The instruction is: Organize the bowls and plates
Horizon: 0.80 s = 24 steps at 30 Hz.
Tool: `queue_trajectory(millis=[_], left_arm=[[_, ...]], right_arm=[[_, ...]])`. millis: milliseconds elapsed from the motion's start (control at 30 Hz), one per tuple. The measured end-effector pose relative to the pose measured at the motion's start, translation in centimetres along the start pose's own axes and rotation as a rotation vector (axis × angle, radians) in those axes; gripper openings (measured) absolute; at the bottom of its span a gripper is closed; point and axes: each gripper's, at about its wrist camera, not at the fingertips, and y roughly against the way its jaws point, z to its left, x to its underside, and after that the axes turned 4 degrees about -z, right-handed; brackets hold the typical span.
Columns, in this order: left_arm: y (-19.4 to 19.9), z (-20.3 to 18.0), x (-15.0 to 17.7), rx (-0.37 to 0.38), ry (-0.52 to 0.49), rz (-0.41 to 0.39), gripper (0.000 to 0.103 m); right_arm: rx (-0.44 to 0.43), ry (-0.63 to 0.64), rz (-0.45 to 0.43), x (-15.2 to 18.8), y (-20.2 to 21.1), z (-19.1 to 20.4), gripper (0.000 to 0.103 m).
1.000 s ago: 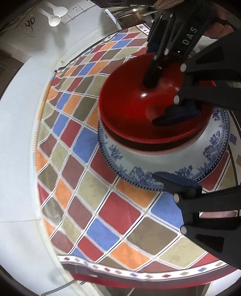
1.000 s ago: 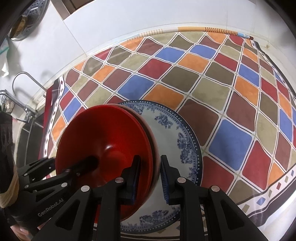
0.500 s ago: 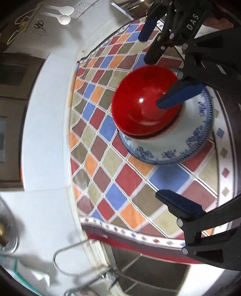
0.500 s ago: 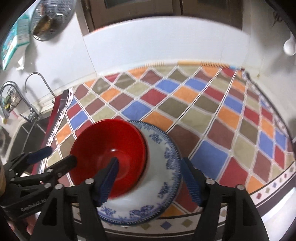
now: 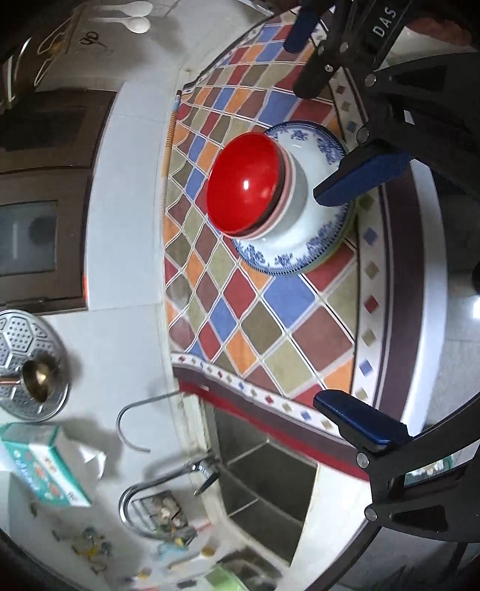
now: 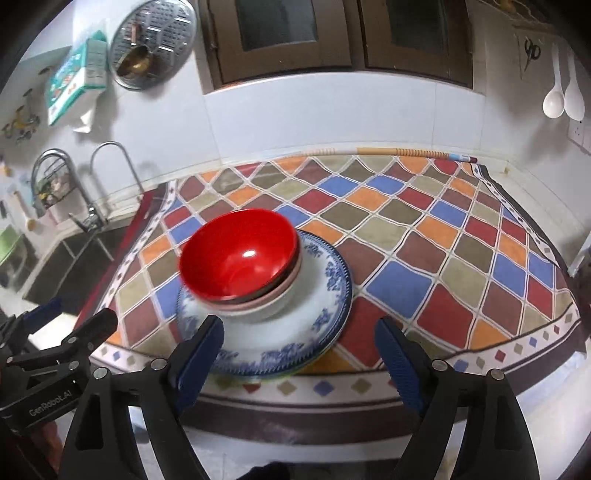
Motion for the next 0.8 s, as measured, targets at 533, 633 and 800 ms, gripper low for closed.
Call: queue_trajectory(millis=[533,633,800], left_arm=[[6.4,3.4,2.8,0.011,0.003,-0.106,0.103],[7.5,4.1,3.5,0.013,-0.001,-0.121,0.103],[9.0,5.1,4.3,0.026,-0.003,-0.132,0.103]], right_arm=[[0.037,0.001,-0.129,3.8,8.0,3.3,0.090],[0.045,0.003,-0.148,4.5,9.4,4.3,0.090],[0.050,0.001,-0.175,5.6,11.4,5.6,0.091]])
